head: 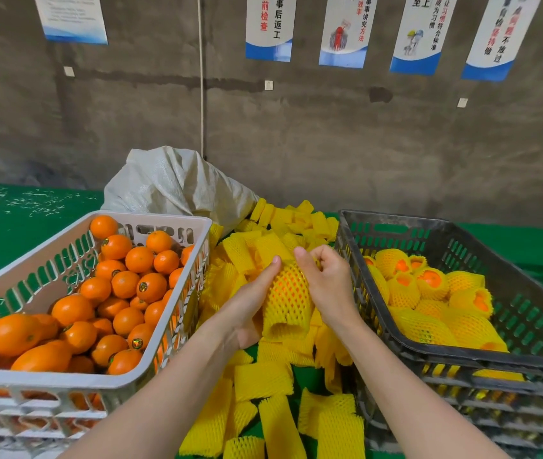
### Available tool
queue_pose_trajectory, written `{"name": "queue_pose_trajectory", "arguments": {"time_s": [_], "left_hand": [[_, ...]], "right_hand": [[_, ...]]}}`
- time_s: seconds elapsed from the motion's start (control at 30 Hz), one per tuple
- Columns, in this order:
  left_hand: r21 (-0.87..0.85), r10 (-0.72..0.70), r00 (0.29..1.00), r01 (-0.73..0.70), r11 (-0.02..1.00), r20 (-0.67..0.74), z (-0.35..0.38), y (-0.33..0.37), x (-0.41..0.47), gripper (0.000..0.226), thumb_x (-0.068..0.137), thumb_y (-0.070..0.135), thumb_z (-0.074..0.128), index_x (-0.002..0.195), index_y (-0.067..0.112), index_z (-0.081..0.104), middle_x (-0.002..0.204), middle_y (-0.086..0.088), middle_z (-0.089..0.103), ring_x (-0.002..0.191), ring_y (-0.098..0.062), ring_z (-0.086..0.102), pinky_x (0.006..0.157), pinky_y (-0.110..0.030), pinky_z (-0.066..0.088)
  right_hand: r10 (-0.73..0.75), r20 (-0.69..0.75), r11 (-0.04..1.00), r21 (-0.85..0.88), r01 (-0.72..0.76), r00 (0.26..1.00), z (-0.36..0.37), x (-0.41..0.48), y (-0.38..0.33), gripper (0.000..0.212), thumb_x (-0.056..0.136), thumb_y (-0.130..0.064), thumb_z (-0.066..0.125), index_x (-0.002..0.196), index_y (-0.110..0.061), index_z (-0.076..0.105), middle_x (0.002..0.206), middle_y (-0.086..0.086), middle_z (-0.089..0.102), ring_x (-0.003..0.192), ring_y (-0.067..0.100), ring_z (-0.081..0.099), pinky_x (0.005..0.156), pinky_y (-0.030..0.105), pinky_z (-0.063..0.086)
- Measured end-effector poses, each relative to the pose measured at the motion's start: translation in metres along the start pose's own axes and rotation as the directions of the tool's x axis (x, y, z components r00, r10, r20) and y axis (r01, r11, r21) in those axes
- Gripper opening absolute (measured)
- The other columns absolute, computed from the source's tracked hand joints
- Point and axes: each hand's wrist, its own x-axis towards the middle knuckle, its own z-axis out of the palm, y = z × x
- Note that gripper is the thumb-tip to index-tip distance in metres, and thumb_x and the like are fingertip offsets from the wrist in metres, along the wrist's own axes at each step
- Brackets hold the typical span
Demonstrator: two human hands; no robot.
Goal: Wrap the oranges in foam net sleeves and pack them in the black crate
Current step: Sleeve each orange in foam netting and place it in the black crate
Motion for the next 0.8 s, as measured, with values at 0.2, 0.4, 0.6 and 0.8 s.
{"name": "queue_pose_trajectory", "arguments": {"time_s": [0.2,0.4,0.6,0.8], "left_hand": [[-0.099,-0.014,0.997,0.022,0.995,0.079,-0.001,-0.002,-0.001,0.061,0.068,0.056,0.06,0.112,0.014,0.065,0.095,-0.012,0.074,0.08,-0.024,0.072,0.062,-0.031,0.055],[-0.153,-0.058,0.995,0.071,0.986,0.087,-0.001,-0.001,0.002,0.057,0.074,0.05,0.063,0.116,0.013,0.065,0.102,-0.017,0.07,0.089,-0.033,0.066,0.073,-0.041,0.051],[-0.057,0.004,0.977,-0.016,0.998,-0.214,0.001,0.01,0.009,0.045,0.085,0.042,0.065,0.114,0.008,0.06,0.102,-0.019,0.067,0.091,-0.032,0.065,0.069,-0.039,0.053],[-0.034,0.152,0.945,-0.169,0.985,-0.29,0.014,0.016,0.017,0.021,0.094,0.034,0.056,0.097,0.014,0.062,0.077,-0.006,0.067,0.073,-0.019,0.065,0.058,-0.03,0.051]], "right_hand": [[0.004,0.019,0.997,0.08,-0.005,1.0,-0.001,0.007,0.002,0.031,0.083,-0.035,0.062,0.063,-0.016,0.046,0.059,-0.005,0.042,0.056,0.001,0.04,0.053,0.016,0.034],[0.004,0.125,0.996,0.085,-0.015,0.992,-0.001,0.003,0.009,0.02,0.086,-0.03,0.064,0.09,-0.014,0.053,0.083,-0.004,0.054,0.08,0.009,0.053,0.071,0.016,0.042],[-0.029,0.132,0.995,-0.096,0.042,0.991,-0.005,-0.014,0.007,0.017,0.092,-0.037,0.054,0.101,-0.023,0.053,0.105,-0.004,0.056,0.099,0.005,0.052,0.08,0.021,0.042],[-0.012,0.407,0.972,-0.209,0.106,0.913,-0.003,-0.022,0.0,0.065,0.075,-0.026,0.073,0.13,-0.036,0.038,0.141,-0.004,0.035,0.135,0.012,0.028,0.105,0.029,0.035]]}}
